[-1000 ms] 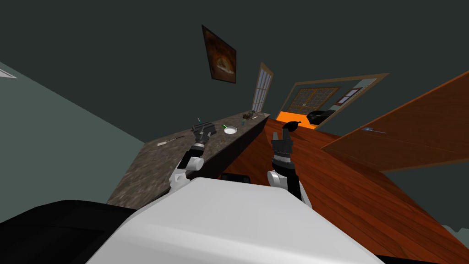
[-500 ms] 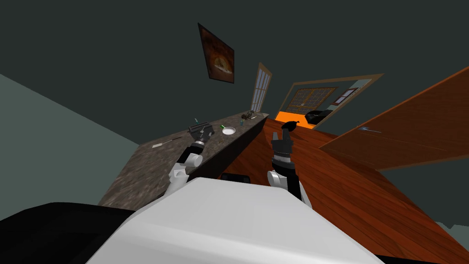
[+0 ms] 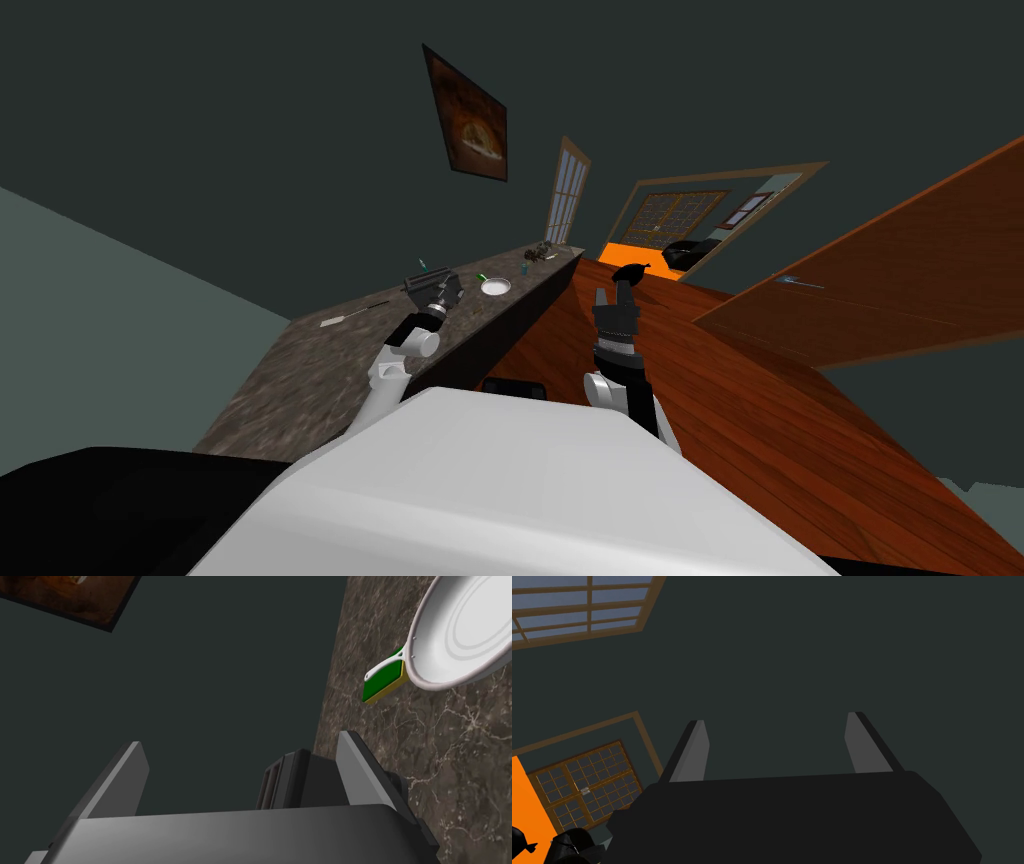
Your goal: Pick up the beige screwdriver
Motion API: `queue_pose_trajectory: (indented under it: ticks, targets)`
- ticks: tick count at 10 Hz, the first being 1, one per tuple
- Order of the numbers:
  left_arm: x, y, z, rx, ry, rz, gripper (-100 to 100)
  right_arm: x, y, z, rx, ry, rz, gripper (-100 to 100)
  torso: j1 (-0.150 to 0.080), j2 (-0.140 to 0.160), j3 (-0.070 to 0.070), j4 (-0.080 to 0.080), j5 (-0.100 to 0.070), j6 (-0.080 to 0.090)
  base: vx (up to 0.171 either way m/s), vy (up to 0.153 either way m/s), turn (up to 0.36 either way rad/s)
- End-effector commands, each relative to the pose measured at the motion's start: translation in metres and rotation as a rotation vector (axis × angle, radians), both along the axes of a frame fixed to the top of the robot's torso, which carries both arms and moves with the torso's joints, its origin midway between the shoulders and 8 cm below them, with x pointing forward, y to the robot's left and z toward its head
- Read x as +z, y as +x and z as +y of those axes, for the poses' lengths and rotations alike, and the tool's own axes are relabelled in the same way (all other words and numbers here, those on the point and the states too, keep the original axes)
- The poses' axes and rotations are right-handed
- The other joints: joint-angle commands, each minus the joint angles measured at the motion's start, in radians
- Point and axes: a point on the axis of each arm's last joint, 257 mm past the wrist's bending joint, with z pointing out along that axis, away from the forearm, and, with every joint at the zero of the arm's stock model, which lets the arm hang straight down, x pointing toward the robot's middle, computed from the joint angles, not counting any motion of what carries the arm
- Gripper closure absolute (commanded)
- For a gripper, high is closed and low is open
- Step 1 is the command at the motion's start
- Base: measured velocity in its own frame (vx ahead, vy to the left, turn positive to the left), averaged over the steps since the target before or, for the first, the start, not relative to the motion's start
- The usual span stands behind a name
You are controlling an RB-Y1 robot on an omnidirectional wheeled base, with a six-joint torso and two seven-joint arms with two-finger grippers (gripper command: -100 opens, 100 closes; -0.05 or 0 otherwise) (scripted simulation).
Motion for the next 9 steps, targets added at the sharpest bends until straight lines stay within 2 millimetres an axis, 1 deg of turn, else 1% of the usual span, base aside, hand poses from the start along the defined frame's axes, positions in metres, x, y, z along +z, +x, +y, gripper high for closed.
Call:
queue_pose_trajectory:
  ticks: [1, 2, 3, 4, 5, 6, 7, 8, 9]
  targets:
    - [-0.006, 0.001, -0.001, -0.004, -0.007, 0.030, -100, 0.000, 0.000, 0.000, 0.000, 0.000, 0.000, 0, 0.000, 0.000, 0.000, 0.000, 0.000, 0.000, 0.019, -0.013, 0.001]
    - [-0.007, 0.007, 0.002, -0.018, -0.049, 0.052, -100, 0.000, 0.000, 0.000, 0.000, 0.000, 0.000, 0, 0.001, 0.001, 0.001, 0.000, 0.000, 0.000, 0.037, -0.024, -0.040]
    - [-0.014, 0.007, 0.001, -0.020, -0.048, 0.081, -100, 0.000, 0.000, 0.000, 0.000, 0.000, 0.000, 0, 0.001, 0.000, 0.000, 0.000, 0.000, 0.000, 0.035, -0.026, -0.023]
    - [-0.015, 0.013, 0.004, -0.032, -0.090, 0.105, -100, 0.000, 0.000, 0.000, 0.000, 0.000, 0.000, 0, 0.001, 0.000, 0.000, 0.000, 0.000, 0.000, 0.034, -0.043, -0.039]
    - [-0.023, 0.013, 0.004, -0.034, -0.089, 0.135, -100, 0.000, 0.000, 0.000, 0.000, 0.000, 0.000, 0, 0.000, 0.000, 0.000, 0.000, 0.000, 0.000, 0.036, -0.034, -0.018]
    - [-0.023, 0.018, 0.007, -0.044, -0.129, 0.154, -100, 0.000, 0.000, 0.000, 0.000, 0.000, 0.000, 0, 0.001, 0.000, 0.000, 0.000, 0.000, 0.000, 0.050, -0.045, -0.044]
    - [-0.030, 0.018, 0.006, -0.045, -0.129, 0.182, -100, 0.000, 0.000, 0.000, 0.000, 0.000, 0.000, 0, 0.000, -0.001, 0.000, 0.000, 0.000, 0.000, 0.043, -0.031, -0.017]
    - [-0.033, 0.018, 0.006, -0.045, -0.128, 0.193, -100, 0.000, 0.000, 0.000, 0.000, 0.000, 0.000, 0, 0.001, 0.000, 0.000, 0.000, 0.000, 0.000, 0.016, -0.007, 0.004]
    - [-0.037, 0.022, 0.009, -0.054, -0.167, 0.224, -100, 0.000, 0.000, 0.000, 0.000, 0.000, 0.000, 0, 0.002, 0.001, 0.001, 0.000, 0.000, 0.000, 0.027, -0.019, -0.035]
